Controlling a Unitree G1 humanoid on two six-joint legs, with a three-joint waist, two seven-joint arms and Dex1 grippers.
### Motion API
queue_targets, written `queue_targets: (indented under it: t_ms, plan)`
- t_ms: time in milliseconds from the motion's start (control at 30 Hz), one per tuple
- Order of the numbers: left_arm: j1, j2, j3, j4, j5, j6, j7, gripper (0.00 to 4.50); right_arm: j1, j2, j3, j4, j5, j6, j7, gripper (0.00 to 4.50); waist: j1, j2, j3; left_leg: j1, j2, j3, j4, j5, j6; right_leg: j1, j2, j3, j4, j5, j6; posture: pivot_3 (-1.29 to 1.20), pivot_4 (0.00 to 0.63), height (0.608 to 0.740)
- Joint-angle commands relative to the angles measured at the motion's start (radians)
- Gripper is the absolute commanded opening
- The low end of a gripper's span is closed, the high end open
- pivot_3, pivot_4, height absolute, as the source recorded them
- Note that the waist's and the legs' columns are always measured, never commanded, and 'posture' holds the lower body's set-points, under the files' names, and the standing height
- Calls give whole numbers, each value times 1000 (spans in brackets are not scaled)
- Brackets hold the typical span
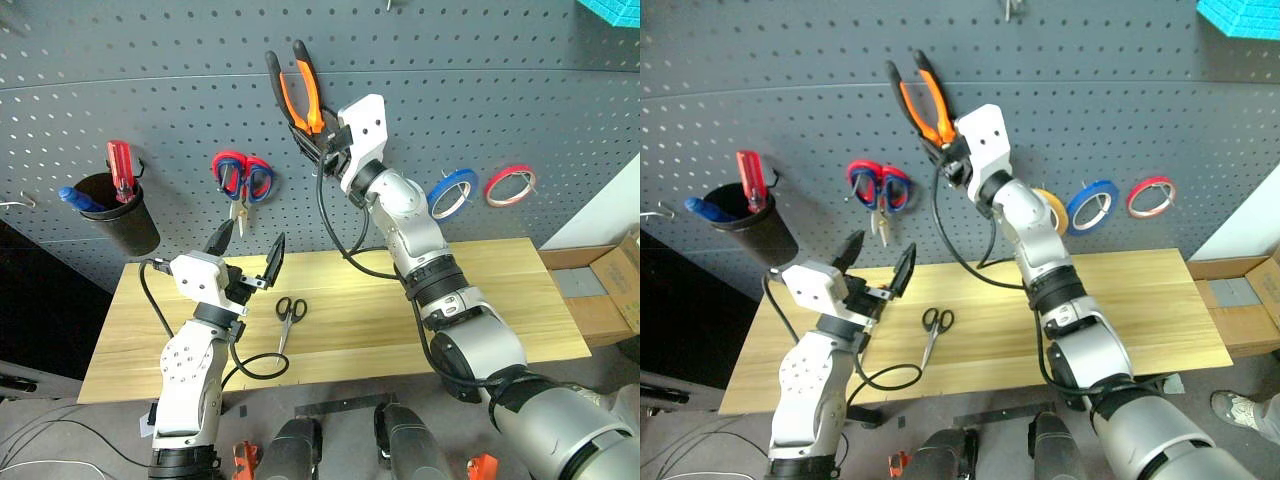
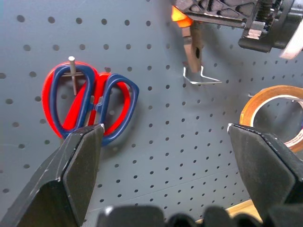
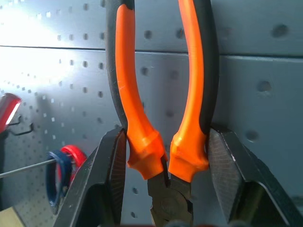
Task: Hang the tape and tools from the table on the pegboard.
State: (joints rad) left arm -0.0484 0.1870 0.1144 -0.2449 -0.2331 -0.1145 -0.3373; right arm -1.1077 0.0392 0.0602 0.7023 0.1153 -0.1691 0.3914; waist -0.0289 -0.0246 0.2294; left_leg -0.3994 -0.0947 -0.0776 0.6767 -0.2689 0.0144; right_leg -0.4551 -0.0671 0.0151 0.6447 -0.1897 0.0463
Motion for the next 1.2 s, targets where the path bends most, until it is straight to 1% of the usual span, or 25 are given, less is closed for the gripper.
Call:
queue_targets:
  t_ms: [33, 267, 333, 367, 533, 800, 867, 933, 1000, 1133, 1200]
  plan:
    - [5, 13, 4, -57, 3, -6, 6, 4500, -30, 12, -14, -6, -2, -49, -6, 1929, 0, 0, -1, 0, 0, 0, 0, 0, 0, 0, 0, 0, 0, 0, 0, 54, 146, 740]
    - [4, 20, 9, -56, 10, -15, 15, 4500, 6, 45, -4, 15, -24, -36, -40, 1929, 0, 0, -3, 0, 0, 0, 0, 0, 0, 0, 0, 0, 0, 0, 0, 60, 143, 740]
    - [6, 22, 9, -57, 11, -16, 16, 4500, 11, 50, -13, 14, -17, -31, -50, 2645, 0, 0, -5, 0, 0, 0, 0, 0, 0, 0, 0, 0, 0, 0, 0, 62, 145, 740]
    - [6, 22, 10, -56, 13, -17, 18, 4500, 12, 50, -16, 15, -15, -30, -51, 2798, 0, 0, -5, 0, 0, 0, 0, 0, 0, 0, 0, 0, 1, 0, 0, 62, 145, 740]
    - [4, 25, 7, -50, 15, -19, 21, 4500, 16, 45, -27, 14, -8, -20, -55, 4452, 2, 0, -7, 1, 0, 0, 1, 1, -1, 1, 1, 0, 1, 1, -2, 57, 151, 740]
    - [5, 40, -7, -17, 36, 5, 18, 4500, 50, 14, -33, -53, -21, 18, -90, 4486, 5, -1, -9, 5, 0, -2, 1, 1, 1, 6, 4, -1, 1, 3, -4, 33, 162, 740]
    - [7, 52, -13, -8, 46, 39, 17, 4500, 77, -7, -30, -123, -20, 56, -86, 4486, 5, -1, -10, 5, 0, -2, 1, 1, 0, 5, 5, 0, 1, 3, -4, 25, 166, 740]
    - [12, 61, -10, 7, 52, 60, 19, 4500, 127, -43, -17, -254, -8, 129, -48, 4486, 7, -1, -10, 5, 0, -2, 1, 1, 0, 6, 4, 0, 1, 3, -4, 14, 169, 740]
    - [26, 77, -9, 19, 54, 100, 16, 4500, 190, -105, 9, -413, 12, 244, 23, 4486, 9, -1, -10, 5, 0, -2, 1, 1, 0, 6, 4, 0, 0, 3, -4, 6, 174, 740]
    - [67, 114, -17, 13, 42, 264, 12, 4500, 335, -348, 86, -742, 39, 507, 251, 4486, 3, 0, -10, 4, 0, -1, 1, 0, 1, 5, 4, 0, -1, 3, -4, -16, 185, 740]
    - [80, 128, -24, 9, 35, 321, 2, 4500, 384, -457, 98, -850, 62, 612, 325, 4486, 0, 0, -10, 4, 1, -1, 0, 0, 2, 5, 3, 0, -2, 2, -4, -31, 192, 740]
